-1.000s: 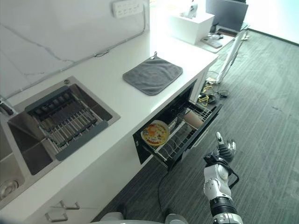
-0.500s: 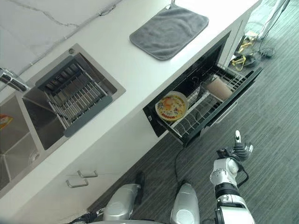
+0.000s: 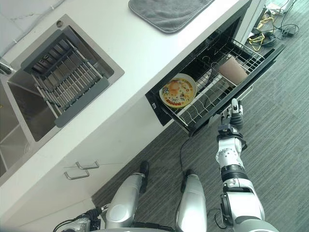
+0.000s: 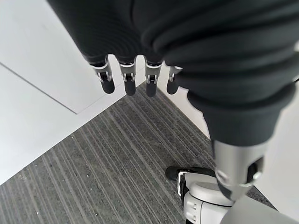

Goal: Place the dishes in the dishwasher.

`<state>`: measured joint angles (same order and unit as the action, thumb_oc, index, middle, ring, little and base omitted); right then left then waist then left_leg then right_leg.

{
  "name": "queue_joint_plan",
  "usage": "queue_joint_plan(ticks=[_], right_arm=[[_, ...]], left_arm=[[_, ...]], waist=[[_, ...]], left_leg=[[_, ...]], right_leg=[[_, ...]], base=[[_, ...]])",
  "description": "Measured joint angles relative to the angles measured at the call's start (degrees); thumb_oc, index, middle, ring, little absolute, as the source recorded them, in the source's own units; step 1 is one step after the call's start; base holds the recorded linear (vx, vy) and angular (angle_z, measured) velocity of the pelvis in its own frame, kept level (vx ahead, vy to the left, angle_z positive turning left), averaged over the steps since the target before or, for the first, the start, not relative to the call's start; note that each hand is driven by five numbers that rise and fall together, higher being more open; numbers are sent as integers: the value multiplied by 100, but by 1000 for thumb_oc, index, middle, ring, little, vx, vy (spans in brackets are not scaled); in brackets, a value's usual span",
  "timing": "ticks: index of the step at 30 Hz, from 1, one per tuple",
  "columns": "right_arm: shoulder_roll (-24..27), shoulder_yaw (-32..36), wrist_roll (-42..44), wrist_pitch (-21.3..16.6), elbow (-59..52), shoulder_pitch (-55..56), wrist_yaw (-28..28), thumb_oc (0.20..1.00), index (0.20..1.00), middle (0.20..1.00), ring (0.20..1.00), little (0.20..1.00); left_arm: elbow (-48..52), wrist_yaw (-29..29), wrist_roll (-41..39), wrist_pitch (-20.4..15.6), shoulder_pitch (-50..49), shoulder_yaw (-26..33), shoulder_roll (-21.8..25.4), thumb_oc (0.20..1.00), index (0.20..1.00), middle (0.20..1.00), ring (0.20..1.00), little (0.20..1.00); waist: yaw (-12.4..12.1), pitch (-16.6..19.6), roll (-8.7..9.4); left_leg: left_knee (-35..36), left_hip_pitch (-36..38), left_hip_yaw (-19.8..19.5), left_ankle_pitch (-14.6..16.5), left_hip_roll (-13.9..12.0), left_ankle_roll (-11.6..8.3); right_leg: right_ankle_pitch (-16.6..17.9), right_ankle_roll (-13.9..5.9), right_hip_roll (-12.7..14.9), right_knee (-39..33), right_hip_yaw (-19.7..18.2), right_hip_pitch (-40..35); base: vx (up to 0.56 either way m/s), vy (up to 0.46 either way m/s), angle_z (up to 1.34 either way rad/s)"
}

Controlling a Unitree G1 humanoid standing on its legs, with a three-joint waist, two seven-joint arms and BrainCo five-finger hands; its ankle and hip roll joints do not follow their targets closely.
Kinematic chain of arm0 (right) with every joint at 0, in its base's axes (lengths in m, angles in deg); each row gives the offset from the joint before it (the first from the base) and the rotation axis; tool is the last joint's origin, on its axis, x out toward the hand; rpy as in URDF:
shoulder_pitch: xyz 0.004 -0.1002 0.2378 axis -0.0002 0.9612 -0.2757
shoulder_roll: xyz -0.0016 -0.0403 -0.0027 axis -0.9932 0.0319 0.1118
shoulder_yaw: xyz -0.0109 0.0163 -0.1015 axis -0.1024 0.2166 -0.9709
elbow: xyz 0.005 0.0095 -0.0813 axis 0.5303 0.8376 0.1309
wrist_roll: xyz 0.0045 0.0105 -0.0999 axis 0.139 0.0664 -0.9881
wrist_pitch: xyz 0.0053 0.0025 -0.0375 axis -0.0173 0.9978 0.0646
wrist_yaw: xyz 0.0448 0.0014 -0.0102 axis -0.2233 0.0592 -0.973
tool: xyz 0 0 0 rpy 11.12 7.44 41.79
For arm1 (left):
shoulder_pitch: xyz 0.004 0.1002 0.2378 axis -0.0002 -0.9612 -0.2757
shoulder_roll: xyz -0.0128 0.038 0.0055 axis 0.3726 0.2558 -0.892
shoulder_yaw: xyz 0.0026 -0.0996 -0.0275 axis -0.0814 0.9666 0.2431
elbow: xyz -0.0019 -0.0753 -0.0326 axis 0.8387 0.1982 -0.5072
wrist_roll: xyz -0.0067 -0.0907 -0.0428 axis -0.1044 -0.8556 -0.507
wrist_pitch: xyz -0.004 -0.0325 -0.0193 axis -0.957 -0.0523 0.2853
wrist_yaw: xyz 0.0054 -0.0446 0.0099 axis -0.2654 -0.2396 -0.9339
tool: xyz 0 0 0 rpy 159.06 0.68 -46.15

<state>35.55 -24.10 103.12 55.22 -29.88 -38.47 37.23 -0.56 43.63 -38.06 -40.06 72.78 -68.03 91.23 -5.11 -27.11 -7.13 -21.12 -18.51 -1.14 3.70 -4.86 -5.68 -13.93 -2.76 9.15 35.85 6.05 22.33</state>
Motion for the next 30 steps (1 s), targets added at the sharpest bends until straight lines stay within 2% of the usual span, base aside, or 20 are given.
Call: queue_joint_plan(ticks=[8, 10, 13, 16, 17, 20, 22, 24, 25, 26, 27, 30], right_arm=[[267, -16, -236, 506, -22, -451, 4, 1000, 1000, 1000, 1000, 1000], [386, -239, -471, 620, 58, -647, 12, 1000, 1000, 1000, 1000, 1000], [694, -583, -919, 950, 319, -1065, 12, 1000, 1000, 1000, 1000, 1000], [708, -686, -1066, 1018, 586, -1298, 18, 1000, 1000, 1000, 1000, 1000], [796, -675, -1088, 1065, 625, -1315, 29, 1000, 1000, 1000, 1000, 1000], [905, -886, -1294, 1130, 858, -1540, 11, 1000, 1000, 1000, 1000, 1000], [901, -1129, -1363, 1229, 1100, -1782, 10, 1000, 1000, 1000, 1000, 1000], [852, -1186, -1379, 1266, 1494, -1895, 21, 1000, 1000, 1000, 1000, 1000], [866, -1391, -1379, 1300, 1640, -1895, 65, 1000, 1000, 1000, 1000, 1000], [899, -1478, -1391, 1349, 1718, -1895, 51, 1000, 1000, 1000, 1000, 1000], [905, -1498, -1413, 1355, 1725, -1893, 36, 1000, 1000, 1000, 1000, 1000], [952, -1516, -1462, 1349, 1761, -1896, 36, 1000, 1000, 1000, 1000, 1000]], left_arm=[[-10, -88, 8, -49, 42, -4, 170, 1000, 1000, 1000, 1000, 1000], [-2, -129, 6, -50, 64, -3, 177, 1000, 1000, 1000, 1000, 1000], [-43, -161, 2, 18, 66, 20, 184, 1000, 1000, 1000, 1000, 1000], [-167, -182, -1, 20, 114, 218, 186, 1000, 1000, 1000, 1000, 1000], [-169, -188, -1, 34, 144, 215, 220, 1000, 1000, 1000, 1000, 1000], [-180, -243, -3, 105, 199, 275, 281, 1000, 1000, 1000, 1000, 1000], [-202, -296, -1, 164, 207, 280, 416, 1000, 1000, 1000, 1000, 1000], [-284, -342, 1, 158, 207, 311, 503, 1000, 1000, 1000, 1000, 1000], [-459, -393, 0, 206, 228, 562, 566, 1000, 1000, 1000, 1000, 1000], [-465, -475, 0, 319, 218, 576, 677, 1000, 1000, 1000, 1000, 1000], [-463, -526, 1, 376, 230, 579, 724, 1000, 1000, 1000, 1000, 1000], [-361, -730, 1, 220, 280, 545, 733, 1000, 1000, 1000, 1000, 1000]], waist=[[-228, -47, 2], [-270, -73, 14], [-524, -111, 70], [-603, -114, 77], [-644, -121, 97], [-852, -140, 156], [-1052, -150, 293], [-1196, -138, 583], [-1184, -139, 813], [-1190, -143, 1066], [-1193, -167, 1190], [-1202, -163, 1168]], left_leg=[[-103, -325, -178, 4, 46, 3], [-103, -391, -200, -1, 60, 2], [-93, -437, -335, -5, 101, -2], [-80, -523, -509, -7, 108, -7], [-77, -521, -607, -53, 116, -72], [6, -544, -715, -123, 142, -95], [108, -537, -828, -159, 160, -80], [183, -537, -925, -144, 167, -87], [281, -532, -1056, -136, 162, -105], [311, -573, -1112, -204, 151, -124], [303, -603, -1110, -242, 148, -156], [400, -558, -1065, -336, 198, -112]], right_leg=[[72, 3, 2, 13, 74, 227], [92, 2, 10, 8, 79, 290], [113, 5, 12, -51, 140, 286], [121, 13, 24, -184, 367, 171], [139, 8, 22, -202, 430, 154], [156, 6, 46, -276, 567, 79], [161, 6, 74, -443, 726, -36], [132, -28, 90, -591, 929, -149], [86, -9, 68, -731, 1040, -218], [149, 52, 39, -800, 1065, -196], [213, -45, 39, -804, 1078, -182], [317, -118, 54, -920, 1038, -221]], base=[[-33, 35, 3], [-47, 65, 2], [-34, 86, 9], [-17, 51, 19], [1, 46, 36], [22, 56, 26], [113, 41, 31], [131, -52, 13], [34, 2, 28], [28, 13, 27], [19, 10, 10], [6, 1, -6]])
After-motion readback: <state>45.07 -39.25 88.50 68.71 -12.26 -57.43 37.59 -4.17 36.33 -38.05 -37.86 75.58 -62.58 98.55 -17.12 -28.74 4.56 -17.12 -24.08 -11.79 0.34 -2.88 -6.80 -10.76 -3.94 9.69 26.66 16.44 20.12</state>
